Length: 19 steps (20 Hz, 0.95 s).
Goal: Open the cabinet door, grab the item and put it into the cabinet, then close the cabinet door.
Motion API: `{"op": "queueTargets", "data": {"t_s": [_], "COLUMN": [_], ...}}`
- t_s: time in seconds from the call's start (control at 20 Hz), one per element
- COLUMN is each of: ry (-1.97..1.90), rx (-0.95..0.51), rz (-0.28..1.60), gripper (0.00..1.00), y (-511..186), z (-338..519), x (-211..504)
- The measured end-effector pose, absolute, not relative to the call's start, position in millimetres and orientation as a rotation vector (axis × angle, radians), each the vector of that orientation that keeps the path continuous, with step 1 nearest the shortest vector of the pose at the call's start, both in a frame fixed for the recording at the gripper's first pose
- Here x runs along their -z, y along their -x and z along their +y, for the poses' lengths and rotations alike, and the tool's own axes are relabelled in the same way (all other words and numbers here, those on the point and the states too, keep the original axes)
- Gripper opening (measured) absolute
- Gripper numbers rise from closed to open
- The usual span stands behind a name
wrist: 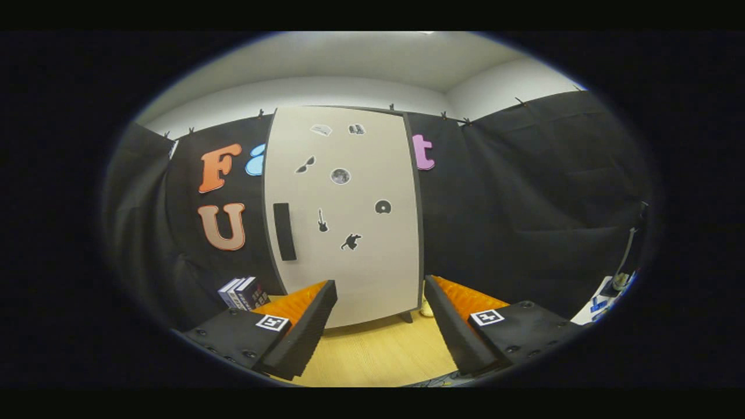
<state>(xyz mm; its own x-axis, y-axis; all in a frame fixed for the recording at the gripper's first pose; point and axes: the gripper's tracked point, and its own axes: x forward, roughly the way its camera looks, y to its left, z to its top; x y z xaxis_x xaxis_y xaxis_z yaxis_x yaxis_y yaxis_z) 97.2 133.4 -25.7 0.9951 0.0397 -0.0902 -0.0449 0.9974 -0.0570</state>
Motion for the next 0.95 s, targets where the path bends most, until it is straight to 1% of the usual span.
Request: {"op": "queueTargets", "data": {"t_s": [0.95], "ry": [0.060], "rx": [-0.036], "rz": [0.089], "gripper": [0.98], "y": [-92.7], "z": [134.7], "x": [30.3]}}
